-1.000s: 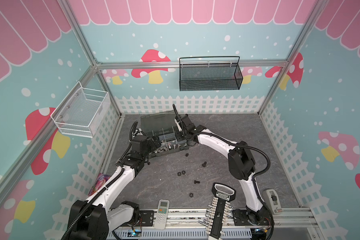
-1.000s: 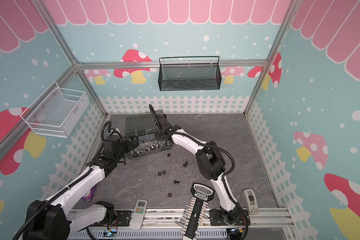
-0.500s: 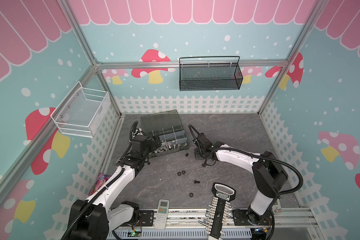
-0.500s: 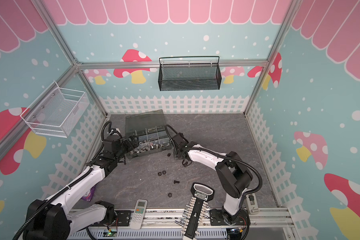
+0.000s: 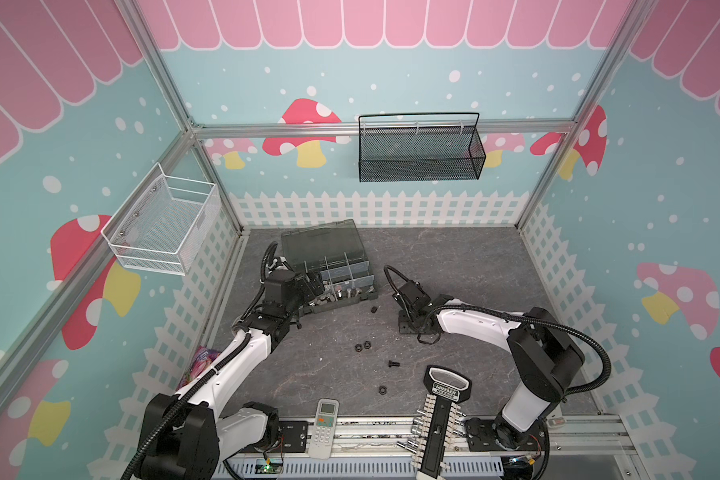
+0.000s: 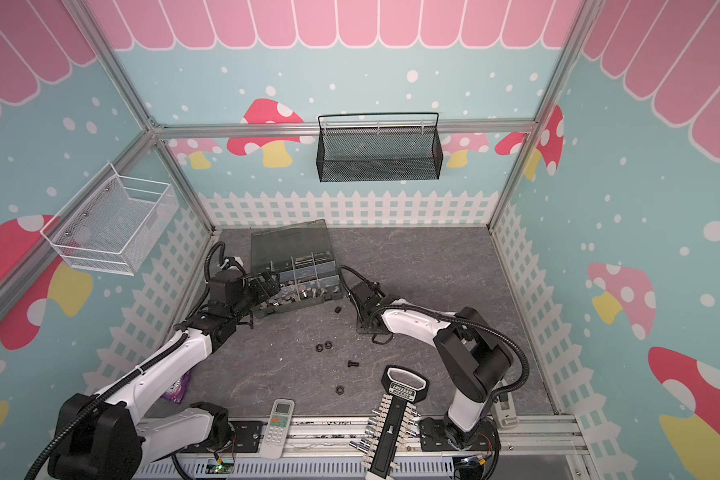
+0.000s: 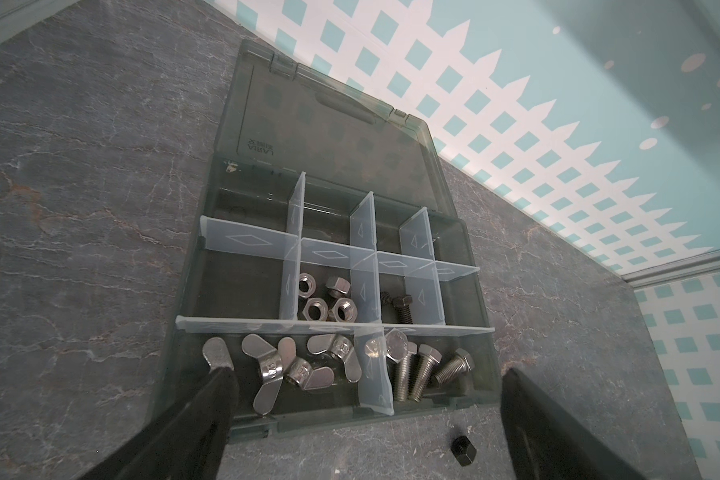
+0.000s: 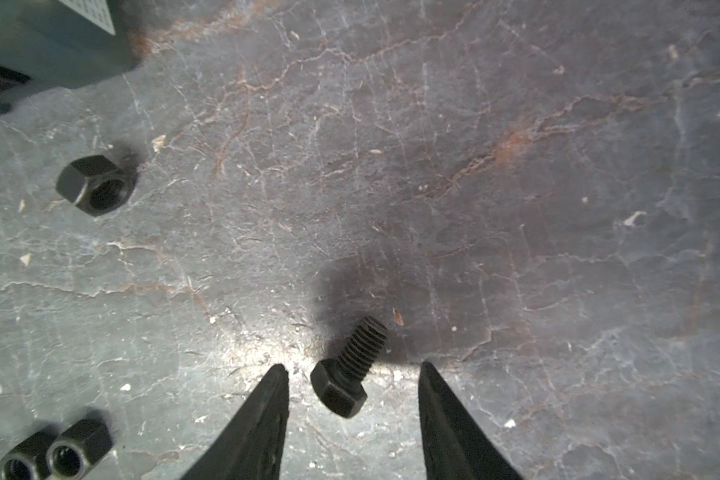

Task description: Sort the screws and nuts into containers

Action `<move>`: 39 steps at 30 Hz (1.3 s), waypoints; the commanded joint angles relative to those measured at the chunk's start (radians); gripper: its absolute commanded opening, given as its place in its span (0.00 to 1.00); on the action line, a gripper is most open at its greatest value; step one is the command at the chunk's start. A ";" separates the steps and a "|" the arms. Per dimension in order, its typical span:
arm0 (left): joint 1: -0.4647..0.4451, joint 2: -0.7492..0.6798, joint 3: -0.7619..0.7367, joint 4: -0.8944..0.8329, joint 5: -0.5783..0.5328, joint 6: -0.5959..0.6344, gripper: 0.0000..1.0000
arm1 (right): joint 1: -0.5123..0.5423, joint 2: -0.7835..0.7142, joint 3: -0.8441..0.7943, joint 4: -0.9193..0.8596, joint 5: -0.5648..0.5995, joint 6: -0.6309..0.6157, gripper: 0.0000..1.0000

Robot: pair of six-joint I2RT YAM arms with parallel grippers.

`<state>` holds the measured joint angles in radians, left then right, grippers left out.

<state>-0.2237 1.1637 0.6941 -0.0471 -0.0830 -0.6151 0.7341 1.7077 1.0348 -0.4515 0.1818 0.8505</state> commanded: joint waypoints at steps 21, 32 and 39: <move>0.006 0.013 -0.010 0.018 0.001 -0.017 1.00 | 0.018 0.109 -0.003 0.010 -0.046 -0.001 0.35; 0.006 0.016 -0.010 0.018 0.003 -0.018 1.00 | 0.029 0.097 0.030 0.011 -0.024 -0.031 0.10; 0.006 0.015 -0.012 0.018 0.001 -0.017 1.00 | 0.037 0.073 0.039 0.010 -0.006 -0.047 0.03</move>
<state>-0.2237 1.1748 0.6941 -0.0463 -0.0818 -0.6178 0.7616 1.7794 1.0458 -0.4217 0.1555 0.8120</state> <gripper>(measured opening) 0.996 0.248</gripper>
